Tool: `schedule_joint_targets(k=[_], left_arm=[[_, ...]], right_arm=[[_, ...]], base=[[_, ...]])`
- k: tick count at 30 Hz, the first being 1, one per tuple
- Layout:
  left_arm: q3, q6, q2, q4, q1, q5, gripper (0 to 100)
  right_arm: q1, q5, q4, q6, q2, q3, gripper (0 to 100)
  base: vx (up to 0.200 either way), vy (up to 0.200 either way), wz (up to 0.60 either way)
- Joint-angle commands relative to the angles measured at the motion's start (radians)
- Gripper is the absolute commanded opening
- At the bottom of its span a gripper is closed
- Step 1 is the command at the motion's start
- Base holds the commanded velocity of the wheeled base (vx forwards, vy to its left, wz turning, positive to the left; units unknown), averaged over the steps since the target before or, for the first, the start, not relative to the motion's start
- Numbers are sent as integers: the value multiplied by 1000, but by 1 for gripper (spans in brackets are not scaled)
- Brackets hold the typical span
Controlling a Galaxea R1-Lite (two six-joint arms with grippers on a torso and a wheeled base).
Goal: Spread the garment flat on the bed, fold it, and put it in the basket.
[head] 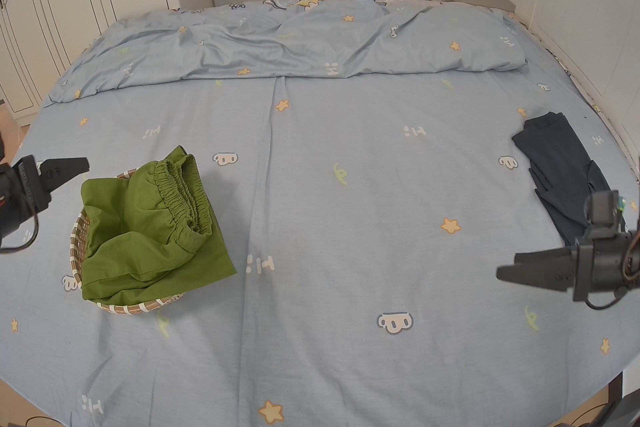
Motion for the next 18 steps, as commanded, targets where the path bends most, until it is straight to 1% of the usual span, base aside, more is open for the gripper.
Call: schedule_joint_targets(k=[1, 3, 4, 5, 6, 7, 8, 11, 12, 13, 14, 15, 17, 18], left_arm=[[269, -19, -524, 2, -112, 99, 100], [332, -19, -622, 2, -112, 99, 100], [337, -19, -628, 2, -110, 99, 100], [395, -19, -717, 1, -102, 102, 100], [395, -19, -717, 1, -102, 102, 100], [450, -19, -823, 1, -93, 104, 100], [472, -19, -874, 1, -90, 104, 100], [518, -21, -986, 4, -90, 104, 100], [520, -21, -990, 4, -90, 104, 100], [539, -26, -1025, 11, -87, 108, 100], [539, -26, -1025, 11, -87, 108, 100], [561, -24, -1029, 8, -89, 162, 100], [572, -21, -1029, 5, -87, 225, 100], [572, -21, -1029, 5, -87, 229, 100]], right_arm=[[-38, -55, -63, -85, -508, 345, 100], [-64, -77, -54, -85, -615, 388, 100], [-65, -78, -54, -85, -623, 391, 100], [-87, -87, -37, -85, -726, 430, 100], [-87, -87, -37, -85, -726, 430, 100], [-99, -87, -1, -82, -827, 445, 100], [-104, -89, 29, -76, -865, 443, 100], [-121, -89, 111, -43, -945, 430, 100], [-122, -89, 116, -42, -950, 428, 100], [-136, -89, 160, -37, -992, 420, 100], [-136, -89, 160, -37, -992, 420, 100], [-153, -89, 200, -37, -1029, 411, 100], [-168, -89, 231, -37, -1055, 405, 100], [-170, -90, 234, -37, -1057, 405, 100]], base=[[0, 0, 0], [0, 0, 0], [0, 0, 0], [0, 0, 0], [0, 0, 0], [0, 0, 0], [0, 0, 0], [0, 0, 0], [0, 0, 0], [0, 0, 0], [0, 0, 0], [0, 0, 0], [0, 0, 0], [0, 0, 0]])
